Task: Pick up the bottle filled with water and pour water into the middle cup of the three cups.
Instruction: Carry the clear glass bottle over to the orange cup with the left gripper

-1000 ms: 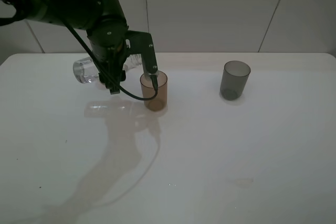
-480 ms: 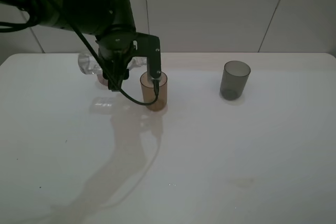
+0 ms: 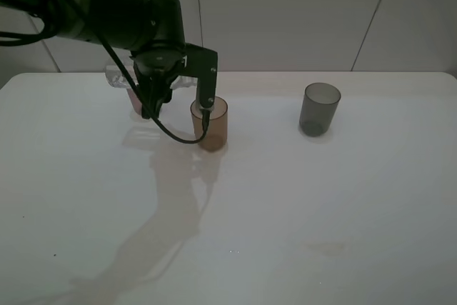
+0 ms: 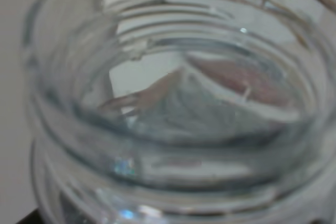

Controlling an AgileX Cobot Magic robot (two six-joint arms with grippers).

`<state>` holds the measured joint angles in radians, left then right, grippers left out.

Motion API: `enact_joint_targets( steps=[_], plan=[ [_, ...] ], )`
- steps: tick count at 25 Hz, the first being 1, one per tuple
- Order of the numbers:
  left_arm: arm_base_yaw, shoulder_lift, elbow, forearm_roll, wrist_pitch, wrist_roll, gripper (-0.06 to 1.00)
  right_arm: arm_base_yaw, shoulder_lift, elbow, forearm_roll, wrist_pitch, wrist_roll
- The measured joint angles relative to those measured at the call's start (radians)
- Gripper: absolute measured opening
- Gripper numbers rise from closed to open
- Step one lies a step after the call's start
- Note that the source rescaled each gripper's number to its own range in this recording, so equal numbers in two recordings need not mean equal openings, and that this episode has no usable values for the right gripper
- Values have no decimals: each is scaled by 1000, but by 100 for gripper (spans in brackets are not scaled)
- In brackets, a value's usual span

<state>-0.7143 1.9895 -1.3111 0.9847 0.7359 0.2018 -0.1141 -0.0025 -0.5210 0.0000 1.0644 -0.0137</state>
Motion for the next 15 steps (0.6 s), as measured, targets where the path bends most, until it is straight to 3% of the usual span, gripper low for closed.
enact_joint_targets(
  steps=[15],
  plan=[
    [0,0,0,21,-9,75,1,0,0,0,0,0,0]
  ],
)
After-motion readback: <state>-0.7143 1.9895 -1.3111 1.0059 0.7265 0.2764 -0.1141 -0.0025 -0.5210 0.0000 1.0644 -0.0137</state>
